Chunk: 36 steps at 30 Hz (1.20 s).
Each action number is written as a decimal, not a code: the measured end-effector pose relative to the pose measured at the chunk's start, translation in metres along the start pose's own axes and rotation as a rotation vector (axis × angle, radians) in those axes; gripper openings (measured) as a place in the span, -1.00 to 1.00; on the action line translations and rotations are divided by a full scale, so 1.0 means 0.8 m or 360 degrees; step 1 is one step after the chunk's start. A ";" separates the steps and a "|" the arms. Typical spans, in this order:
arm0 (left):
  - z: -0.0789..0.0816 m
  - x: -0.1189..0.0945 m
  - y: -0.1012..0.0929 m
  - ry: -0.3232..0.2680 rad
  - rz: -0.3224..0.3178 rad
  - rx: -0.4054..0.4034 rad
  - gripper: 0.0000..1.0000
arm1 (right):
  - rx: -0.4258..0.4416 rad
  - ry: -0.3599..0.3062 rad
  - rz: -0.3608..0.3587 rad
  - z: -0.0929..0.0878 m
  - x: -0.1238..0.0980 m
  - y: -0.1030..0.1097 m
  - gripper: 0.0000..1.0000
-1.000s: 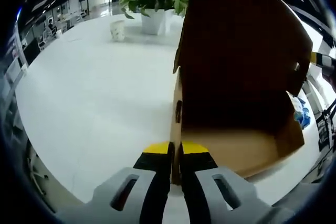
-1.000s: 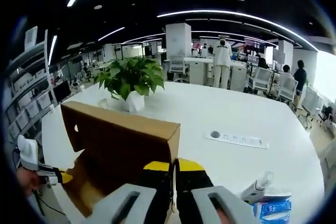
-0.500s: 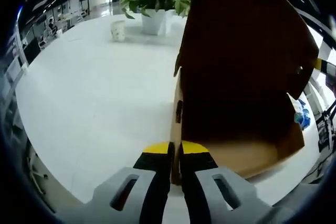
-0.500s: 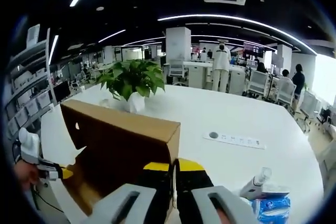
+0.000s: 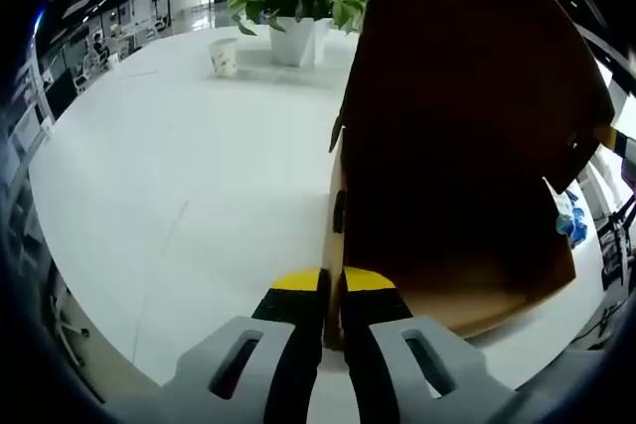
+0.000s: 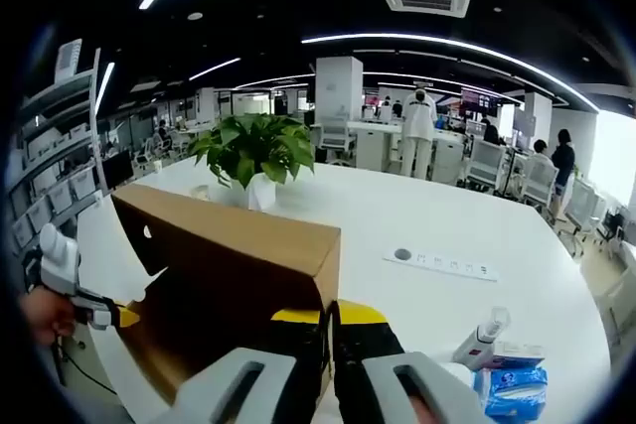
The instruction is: Operate the shoe box by opening the lid, removing the specified soft item, and placing it in the target area until the item is outside and the box remains undamaged.
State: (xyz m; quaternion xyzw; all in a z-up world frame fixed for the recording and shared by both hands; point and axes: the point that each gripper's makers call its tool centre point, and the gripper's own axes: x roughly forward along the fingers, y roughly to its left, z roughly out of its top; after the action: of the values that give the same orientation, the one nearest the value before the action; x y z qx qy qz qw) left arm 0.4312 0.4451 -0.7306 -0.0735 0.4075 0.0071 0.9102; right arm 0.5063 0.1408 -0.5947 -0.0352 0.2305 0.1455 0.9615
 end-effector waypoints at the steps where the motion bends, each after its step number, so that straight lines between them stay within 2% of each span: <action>1: 0.000 0.000 0.000 0.0000 -0.0002 0.0000 -0.92 | 0.0005 -0.0005 -0.0003 -0.002 -0.002 0.001 -1.00; 27: 0.000 0.000 0.000 -0.0015 -0.0043 -0.0013 -0.91 | 0.0001 -0.0064 -0.0008 -0.035 -0.029 0.015 -1.00; 36: -0.001 0.000 0.000 -0.0033 -0.0105 -0.0043 -0.89 | 0.0052 -0.0090 -0.0017 -0.040 -0.034 0.017 -1.00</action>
State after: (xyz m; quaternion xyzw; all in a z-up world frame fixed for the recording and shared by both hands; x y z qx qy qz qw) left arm 0.4308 0.4450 -0.7311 -0.0992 0.3952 -0.0166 0.9131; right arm 0.4649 0.1426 -0.6108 -0.0165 0.2056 0.1374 0.9688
